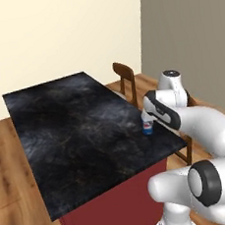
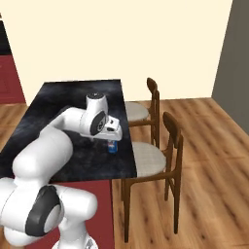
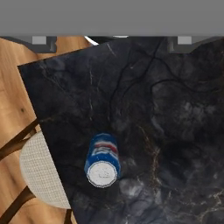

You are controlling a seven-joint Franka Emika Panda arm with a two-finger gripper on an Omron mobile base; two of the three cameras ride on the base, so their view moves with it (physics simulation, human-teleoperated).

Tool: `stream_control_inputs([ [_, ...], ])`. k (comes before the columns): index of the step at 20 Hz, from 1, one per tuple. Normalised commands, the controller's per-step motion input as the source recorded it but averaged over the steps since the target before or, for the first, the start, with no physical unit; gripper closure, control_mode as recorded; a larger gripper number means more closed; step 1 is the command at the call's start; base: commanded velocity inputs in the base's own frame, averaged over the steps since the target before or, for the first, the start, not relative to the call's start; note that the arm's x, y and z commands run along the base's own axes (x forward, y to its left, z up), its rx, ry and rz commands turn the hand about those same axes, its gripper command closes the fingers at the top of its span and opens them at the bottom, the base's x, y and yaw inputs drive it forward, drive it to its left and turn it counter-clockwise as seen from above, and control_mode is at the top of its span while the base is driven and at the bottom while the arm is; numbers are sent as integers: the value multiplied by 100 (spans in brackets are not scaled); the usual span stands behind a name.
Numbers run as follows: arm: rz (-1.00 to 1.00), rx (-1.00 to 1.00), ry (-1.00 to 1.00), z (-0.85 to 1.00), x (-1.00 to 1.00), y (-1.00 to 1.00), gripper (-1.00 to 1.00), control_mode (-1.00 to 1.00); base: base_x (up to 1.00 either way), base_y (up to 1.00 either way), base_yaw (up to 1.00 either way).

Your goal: Four empty soda cans are scattered around the kitchen. Gather all the cans and cluster them next to the stove for recycling.

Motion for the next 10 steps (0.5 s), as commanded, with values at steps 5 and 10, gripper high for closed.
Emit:
stream_control_inputs([
  [5, 4, 0, 5, -8, 25, 0, -100, -100, 0, 0, 0],
  [10, 4, 0, 6, -6, 27, 2, -100, -100, 0, 0, 0],
])
